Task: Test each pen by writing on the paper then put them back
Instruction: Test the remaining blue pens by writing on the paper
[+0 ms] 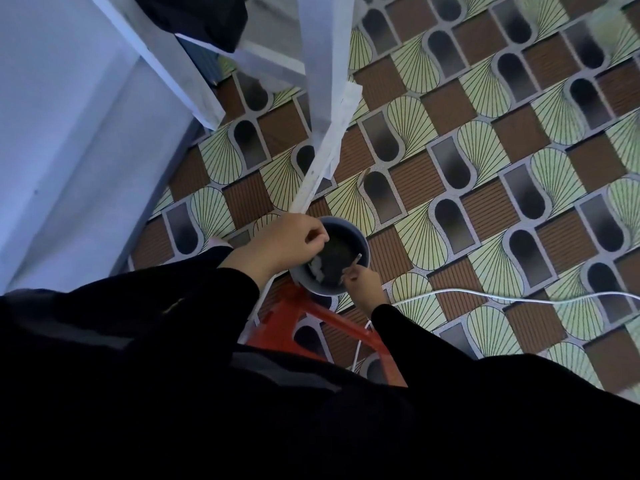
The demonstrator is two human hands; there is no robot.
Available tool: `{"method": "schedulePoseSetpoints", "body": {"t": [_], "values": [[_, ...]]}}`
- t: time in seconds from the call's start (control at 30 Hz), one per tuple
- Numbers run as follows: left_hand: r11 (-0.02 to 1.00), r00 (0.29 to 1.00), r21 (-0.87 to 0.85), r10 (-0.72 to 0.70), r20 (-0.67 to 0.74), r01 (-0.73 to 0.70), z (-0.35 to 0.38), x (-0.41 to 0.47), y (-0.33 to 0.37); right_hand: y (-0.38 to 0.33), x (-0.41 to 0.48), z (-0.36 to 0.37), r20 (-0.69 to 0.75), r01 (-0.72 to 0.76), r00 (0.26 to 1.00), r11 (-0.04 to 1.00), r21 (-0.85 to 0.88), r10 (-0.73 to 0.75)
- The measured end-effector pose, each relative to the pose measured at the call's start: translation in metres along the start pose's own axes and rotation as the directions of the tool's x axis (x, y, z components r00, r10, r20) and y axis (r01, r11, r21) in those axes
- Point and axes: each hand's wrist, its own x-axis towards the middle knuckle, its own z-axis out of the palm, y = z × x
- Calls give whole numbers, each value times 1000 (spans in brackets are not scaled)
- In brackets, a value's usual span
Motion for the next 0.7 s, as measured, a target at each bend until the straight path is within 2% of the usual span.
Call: {"method": "schedulePoseSetpoints", "body": {"t": [0.1, 0.23, 0.3, 0.37, 0.43, 0.53, 0.6, 0.7], "values": [[1000, 1000, -2, -22, 15, 22, -1, -2, -3, 0, 1, 0, 40, -21, 999, 1000, 14, 21], [1000, 1000, -6, -18, -3, 18, -4, -1, -1, -4, -1, -2, 53, -72, 996, 996, -57, 75], [1000, 1000, -27, -13, -19, 12, -6, -2, 3, -14, -7, -7, 42, -67, 997, 997, 30, 66], [996, 998, -87, 4, -64, -9, -9, -2, 12, -31, -17, -19, 11, -43, 999, 980, 194, 41], [983, 985, -170, 43, -164, -71, -17, -5, 26, -54, -28, -37, -51, 41, 998, 954, 297, -27], [947, 935, -271, 69, -349, -171, -41, -17, 54, -97, -47, -70, -227, 226, 963, 894, 388, -145], [914, 878, -338, 37, -477, -222, -61, -34, 74, -124, -67, -93, -342, 380, 910, 805, 455, -236], [830, 776, -446, -24, -630, -335, -89, -71, 99, -159, -103, -118, -423, 546, 832, 669, 504, -360]]}}
